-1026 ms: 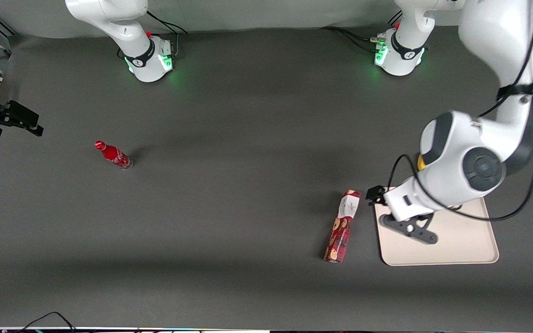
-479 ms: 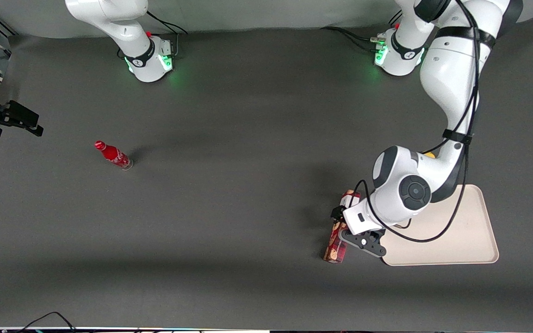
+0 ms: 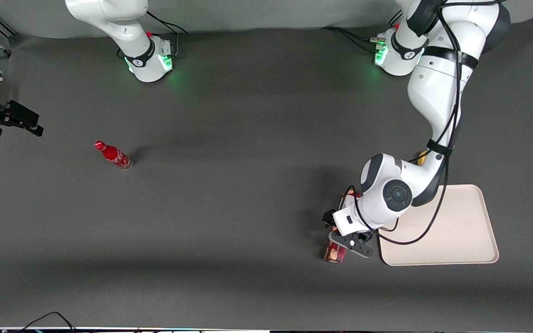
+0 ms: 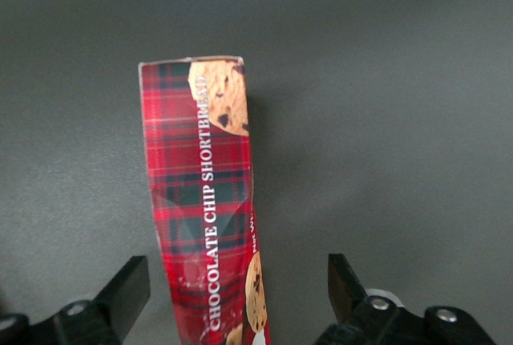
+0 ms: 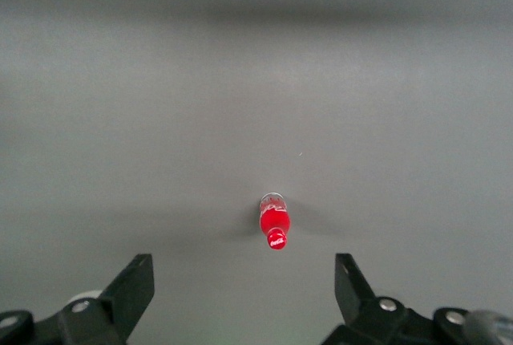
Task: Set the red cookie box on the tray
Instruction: 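Lower the left gripper and close it on the cookie box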
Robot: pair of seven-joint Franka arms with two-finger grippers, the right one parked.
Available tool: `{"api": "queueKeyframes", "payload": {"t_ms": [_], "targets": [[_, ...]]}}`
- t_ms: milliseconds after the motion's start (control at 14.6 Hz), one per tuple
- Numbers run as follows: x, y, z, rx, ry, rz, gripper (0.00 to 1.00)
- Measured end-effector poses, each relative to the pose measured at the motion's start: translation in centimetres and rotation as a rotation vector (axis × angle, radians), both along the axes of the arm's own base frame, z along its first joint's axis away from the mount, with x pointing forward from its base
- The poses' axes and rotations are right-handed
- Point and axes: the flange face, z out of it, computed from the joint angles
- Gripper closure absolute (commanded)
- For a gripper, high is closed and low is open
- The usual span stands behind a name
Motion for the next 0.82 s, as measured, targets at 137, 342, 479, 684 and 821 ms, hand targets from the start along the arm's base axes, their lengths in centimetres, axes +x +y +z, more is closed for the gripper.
{"api": "queueKeyframes", "payload": {"t_ms": [137, 342, 479, 684, 821], "targets": [[-0.1, 0.0, -0.5, 0.013, -0.001, -0.011, 0.57], [-0.1, 0.1, -0.6, 0.023, -0.003, -0.019, 0.69], [-0.3, 0.2, -1.1, 0.029, 0.006, -0.019, 0.84], [-0.7, 0.5, -1.7, 0.035, 0.017, -0.019, 1.0], [-0.6, 0.6, -1.6, 0.035, 0.015, -0.017, 1.0]]}}
